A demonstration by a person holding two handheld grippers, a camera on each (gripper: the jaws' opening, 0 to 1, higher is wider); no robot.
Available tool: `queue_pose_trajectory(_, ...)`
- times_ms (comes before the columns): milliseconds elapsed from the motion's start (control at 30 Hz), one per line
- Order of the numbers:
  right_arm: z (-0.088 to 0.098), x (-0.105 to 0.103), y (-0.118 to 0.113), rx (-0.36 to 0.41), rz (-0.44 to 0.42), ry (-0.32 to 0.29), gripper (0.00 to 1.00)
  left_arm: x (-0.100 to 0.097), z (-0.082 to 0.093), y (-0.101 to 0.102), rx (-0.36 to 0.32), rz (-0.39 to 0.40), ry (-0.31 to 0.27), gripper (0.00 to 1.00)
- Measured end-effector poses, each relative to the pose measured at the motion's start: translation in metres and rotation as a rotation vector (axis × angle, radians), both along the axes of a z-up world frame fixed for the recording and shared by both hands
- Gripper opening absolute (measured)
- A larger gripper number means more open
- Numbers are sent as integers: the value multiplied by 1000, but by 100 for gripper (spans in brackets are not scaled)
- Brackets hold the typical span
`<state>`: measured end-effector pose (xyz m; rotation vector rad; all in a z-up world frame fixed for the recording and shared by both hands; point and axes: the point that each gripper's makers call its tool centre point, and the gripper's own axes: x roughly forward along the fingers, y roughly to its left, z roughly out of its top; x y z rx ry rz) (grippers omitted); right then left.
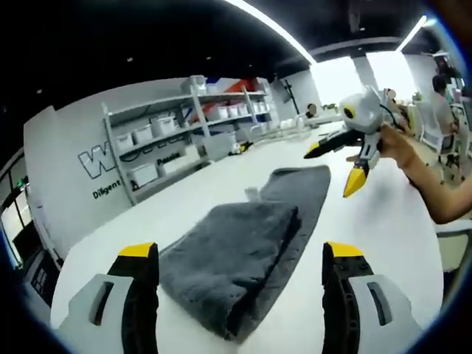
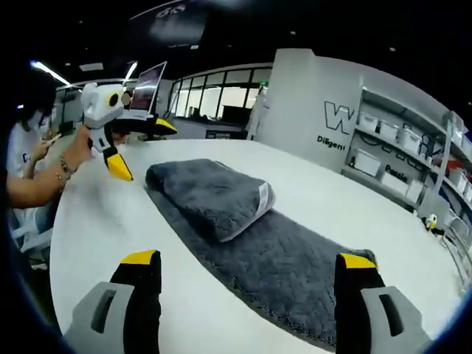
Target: Open the folded towel by lifting each exposed corner and separating the folded layers until the towel lies flat within the target outline without major curled edges
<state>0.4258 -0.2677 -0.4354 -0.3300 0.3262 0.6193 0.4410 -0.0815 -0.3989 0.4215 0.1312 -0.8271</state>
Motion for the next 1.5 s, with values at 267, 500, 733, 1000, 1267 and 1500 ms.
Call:
queue_pose_trajectory(267,-2,0,0,14,15,18,99,13,-9,-37,67,-25,-1,84)
queue_pose_trajectory(500,-4,-2,1,3,24,21,99,15,-22,-65,112,-82,16,75)
queue_pose_trajectory(733,-3,-2,1,10,29,17,99,15,-34,-85,163,-116,1,65)
queue_pose_trajectory(1000,-3,-2,1,2,32,15,99,20,-41,-101,218,-141,-32,41)
queue_pose_trajectory(1267,-1,-1,-2,4,19,7,99,21,-52,-110,246,-155,-20,31)
queue_pose_trajectory(1500,-2,-2,-3,-4,20,8,99,24,-60,-111,268,-140,-11,13)
